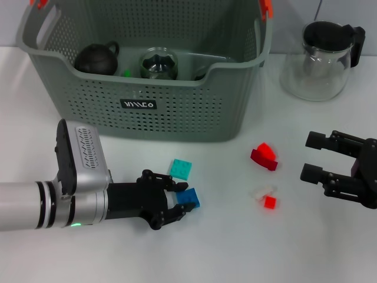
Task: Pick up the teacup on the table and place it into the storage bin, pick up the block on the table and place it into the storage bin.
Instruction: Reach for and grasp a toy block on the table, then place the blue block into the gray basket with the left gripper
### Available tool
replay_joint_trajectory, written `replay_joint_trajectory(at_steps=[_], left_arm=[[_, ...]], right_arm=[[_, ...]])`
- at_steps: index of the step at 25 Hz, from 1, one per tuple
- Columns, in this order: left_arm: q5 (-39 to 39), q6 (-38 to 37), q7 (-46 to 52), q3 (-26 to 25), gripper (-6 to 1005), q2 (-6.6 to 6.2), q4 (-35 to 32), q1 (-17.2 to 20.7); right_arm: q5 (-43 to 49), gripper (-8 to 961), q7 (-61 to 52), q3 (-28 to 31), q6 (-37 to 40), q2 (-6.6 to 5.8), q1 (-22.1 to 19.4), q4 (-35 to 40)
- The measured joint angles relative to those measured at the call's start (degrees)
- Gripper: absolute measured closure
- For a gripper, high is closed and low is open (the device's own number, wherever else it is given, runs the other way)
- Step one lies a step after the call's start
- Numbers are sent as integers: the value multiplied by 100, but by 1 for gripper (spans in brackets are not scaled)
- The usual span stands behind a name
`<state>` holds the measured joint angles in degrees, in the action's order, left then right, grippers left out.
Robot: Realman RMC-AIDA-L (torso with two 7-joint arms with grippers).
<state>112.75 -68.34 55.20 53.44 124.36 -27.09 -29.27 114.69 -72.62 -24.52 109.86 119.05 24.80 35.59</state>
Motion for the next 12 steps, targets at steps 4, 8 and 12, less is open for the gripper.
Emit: replay_joint_trajectory(at_steps=[4,8,12], left_arm=[[-3,23,0,0,608,0,1,3],[-7,35,-3,-1,601,-1,2,14],[-8,52,-1,-1,595,-6,2,32]], right_arm=[[0,161,1,0,0,-4,13,0],[0,162,-2,0,0,-5,15,0],[0,162,-3,0,0,-5,19,0]])
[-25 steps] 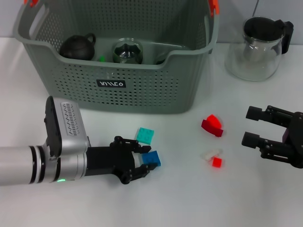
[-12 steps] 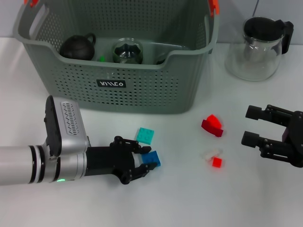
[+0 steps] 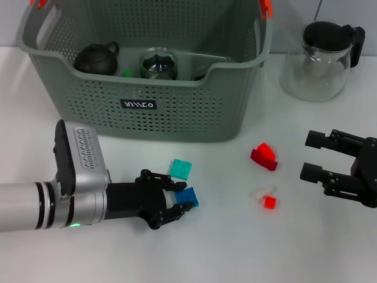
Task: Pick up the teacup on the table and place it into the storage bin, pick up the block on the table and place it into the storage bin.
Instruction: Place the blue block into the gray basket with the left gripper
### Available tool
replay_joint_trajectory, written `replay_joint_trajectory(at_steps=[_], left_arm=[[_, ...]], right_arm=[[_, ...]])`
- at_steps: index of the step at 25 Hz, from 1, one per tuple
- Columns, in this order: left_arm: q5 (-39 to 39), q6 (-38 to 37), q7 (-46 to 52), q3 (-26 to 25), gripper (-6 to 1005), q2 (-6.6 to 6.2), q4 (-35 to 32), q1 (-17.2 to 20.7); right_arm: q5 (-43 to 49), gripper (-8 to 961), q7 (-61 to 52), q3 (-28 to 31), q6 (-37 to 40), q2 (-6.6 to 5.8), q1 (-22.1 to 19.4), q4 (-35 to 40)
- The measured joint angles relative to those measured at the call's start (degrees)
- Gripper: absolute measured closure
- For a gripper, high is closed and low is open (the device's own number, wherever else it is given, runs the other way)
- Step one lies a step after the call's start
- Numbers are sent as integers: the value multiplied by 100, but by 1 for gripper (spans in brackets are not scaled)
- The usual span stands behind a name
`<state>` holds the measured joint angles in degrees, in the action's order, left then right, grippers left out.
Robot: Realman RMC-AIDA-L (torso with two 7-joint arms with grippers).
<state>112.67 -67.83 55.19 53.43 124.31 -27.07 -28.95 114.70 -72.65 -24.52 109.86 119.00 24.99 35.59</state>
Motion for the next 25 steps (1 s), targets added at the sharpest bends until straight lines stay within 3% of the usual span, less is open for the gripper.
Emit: replay_joint_trajectory(at_steps=[25], left_arm=[[-9,96,6,0,554,15,44,24]], right_arm=[[0,163,3,0,0,0,-12,0]])
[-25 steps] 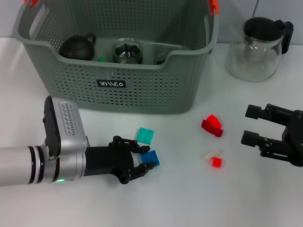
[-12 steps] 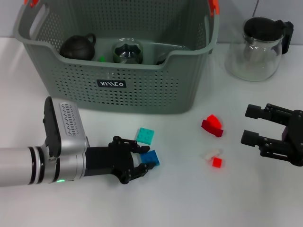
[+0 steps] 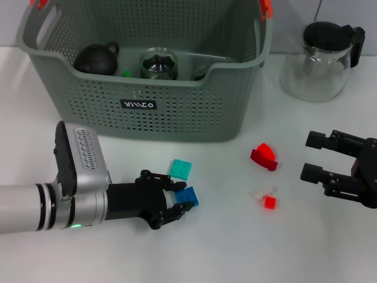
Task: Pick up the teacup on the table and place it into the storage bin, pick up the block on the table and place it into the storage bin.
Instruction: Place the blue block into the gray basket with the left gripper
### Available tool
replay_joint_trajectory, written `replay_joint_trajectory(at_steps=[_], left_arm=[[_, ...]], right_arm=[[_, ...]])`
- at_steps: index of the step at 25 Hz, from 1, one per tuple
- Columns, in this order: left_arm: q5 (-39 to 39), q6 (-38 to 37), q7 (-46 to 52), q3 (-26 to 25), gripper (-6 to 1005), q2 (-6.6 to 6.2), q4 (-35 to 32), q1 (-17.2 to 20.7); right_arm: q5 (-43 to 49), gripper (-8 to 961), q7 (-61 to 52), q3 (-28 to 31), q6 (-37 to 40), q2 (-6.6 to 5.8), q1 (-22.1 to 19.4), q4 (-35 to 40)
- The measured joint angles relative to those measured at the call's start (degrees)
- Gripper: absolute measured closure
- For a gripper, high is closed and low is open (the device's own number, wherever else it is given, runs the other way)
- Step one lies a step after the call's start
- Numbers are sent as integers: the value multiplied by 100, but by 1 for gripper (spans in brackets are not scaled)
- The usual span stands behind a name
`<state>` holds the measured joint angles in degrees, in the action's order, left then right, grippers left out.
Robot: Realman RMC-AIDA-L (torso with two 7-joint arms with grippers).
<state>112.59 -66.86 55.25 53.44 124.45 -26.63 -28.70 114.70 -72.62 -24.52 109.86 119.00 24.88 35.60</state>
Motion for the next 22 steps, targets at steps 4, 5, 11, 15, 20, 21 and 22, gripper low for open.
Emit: replay_joint_trajectory(at_steps=[4,5,11,15,20,21,22], left_arm=[[39,30,3,8,547,-1,12,16],[44,41,3,8,546,-1,11,10],[36,42,-15,7,505,0,15,11],[-57,-138,-5,-55,474,-1,-27,23],[-170,-473,3,-83,464,-1,-234,106],[-170,-474,3,-84,466,3,-256,116],[-165,-465,3,-84,468,3,-256,120]], right_arm=[[0,163,-1,0,0,0,-1,0],[0,163,-2,-1,0,0,0,0],[0,162,-4,-1,0,1,0,0],[0,162,-6,0,0,0,-3,0],[0,162,-5,0,0,0,-13,0],[0,162,-3,-1,0,0,-13,0],[0,162,-2,0,0,0,-13,0]])
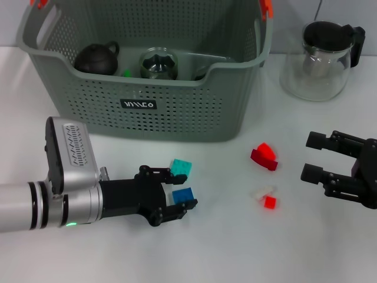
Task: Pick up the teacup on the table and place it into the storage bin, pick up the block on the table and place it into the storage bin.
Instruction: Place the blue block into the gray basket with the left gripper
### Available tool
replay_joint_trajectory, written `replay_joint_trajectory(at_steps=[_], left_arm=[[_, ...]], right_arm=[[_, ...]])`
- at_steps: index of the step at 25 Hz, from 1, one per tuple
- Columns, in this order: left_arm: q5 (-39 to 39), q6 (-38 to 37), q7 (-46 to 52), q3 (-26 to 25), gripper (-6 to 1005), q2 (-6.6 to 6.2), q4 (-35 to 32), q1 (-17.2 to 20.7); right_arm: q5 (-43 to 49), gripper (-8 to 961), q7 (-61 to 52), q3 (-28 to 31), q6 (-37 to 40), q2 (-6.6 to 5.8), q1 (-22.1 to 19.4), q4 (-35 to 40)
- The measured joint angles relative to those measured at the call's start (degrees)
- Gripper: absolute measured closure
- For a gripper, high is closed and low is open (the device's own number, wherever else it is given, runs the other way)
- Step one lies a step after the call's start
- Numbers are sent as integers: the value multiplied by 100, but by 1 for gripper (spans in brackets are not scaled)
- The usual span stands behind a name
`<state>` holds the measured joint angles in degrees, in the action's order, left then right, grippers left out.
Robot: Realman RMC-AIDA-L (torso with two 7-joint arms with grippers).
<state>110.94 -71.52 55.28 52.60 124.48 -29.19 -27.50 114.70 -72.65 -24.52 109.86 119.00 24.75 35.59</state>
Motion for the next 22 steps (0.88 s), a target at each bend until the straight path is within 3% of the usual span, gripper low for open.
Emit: replay_joint_trajectory(at_steps=[22], left_arm=[[34,461,-18,195,474,14,154,-45]], right_arm=[[0,161,5,0,0,0,12,0]])
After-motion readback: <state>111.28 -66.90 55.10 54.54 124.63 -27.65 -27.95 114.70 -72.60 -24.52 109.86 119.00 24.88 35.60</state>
